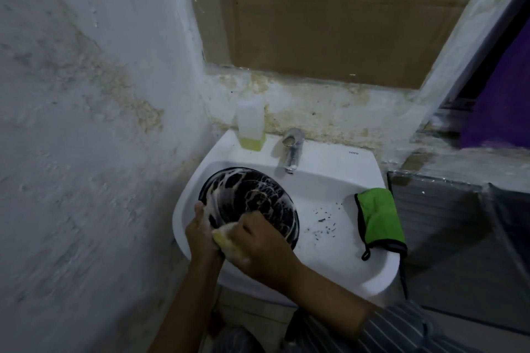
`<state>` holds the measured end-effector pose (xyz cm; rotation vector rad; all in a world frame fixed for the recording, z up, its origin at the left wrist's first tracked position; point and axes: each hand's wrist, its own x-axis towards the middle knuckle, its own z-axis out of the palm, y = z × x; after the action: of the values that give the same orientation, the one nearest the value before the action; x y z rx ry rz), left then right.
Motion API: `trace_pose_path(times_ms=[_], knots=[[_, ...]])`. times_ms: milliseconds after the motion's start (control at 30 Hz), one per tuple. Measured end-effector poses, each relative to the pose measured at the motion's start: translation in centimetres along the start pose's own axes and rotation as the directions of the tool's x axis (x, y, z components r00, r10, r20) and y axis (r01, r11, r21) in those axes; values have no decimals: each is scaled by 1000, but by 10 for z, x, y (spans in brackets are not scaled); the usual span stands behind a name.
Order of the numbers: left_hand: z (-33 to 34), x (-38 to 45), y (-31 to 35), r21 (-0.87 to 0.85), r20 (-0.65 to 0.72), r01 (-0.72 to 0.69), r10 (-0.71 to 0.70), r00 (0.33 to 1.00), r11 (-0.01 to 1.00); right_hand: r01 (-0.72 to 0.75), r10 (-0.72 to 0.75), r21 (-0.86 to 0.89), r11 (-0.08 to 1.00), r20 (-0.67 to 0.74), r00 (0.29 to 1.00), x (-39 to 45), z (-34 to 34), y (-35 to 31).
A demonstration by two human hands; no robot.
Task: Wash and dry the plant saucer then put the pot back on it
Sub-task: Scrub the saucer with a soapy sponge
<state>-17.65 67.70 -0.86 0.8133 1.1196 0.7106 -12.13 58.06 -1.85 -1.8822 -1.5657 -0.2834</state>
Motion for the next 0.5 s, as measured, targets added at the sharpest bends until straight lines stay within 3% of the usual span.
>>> trace_pose_path(times_ms=[67,100,133,200,267,300,367,500], knots=[[4,-3,2,-29,-28,-13,12,1000,999,51,-49,-18,999,93,994,-33,3,3],[6,-5,4,-39,-45,-22,21,999,999,-13,13,-8,1000,94,995,-40,1,16],[6,-5,5,-72,-54,-22,18,998,997,-149,148,4,989,75,986,-45,-2,28],[6,-4,7,-133,-57,7,-15,998,991,-491,491,6,871,18,871,-56,-10,55],[6,-3,5,-148,-46,-3,-4,999,989,-645,649,80,760,-33,760,-69,-14,69],[7,-2,1,-129,-44,-17,11,999,992,-641,649,110,760,-62,759,-70,-13,67],[11,1,-7,-70,-52,-37,33,998,997,-553,565,134,823,-87,820,-57,-10,44],[18,1,-19,34,-48,11,-9,999,999,-232,234,40,972,-45,971,-39,6,8]])
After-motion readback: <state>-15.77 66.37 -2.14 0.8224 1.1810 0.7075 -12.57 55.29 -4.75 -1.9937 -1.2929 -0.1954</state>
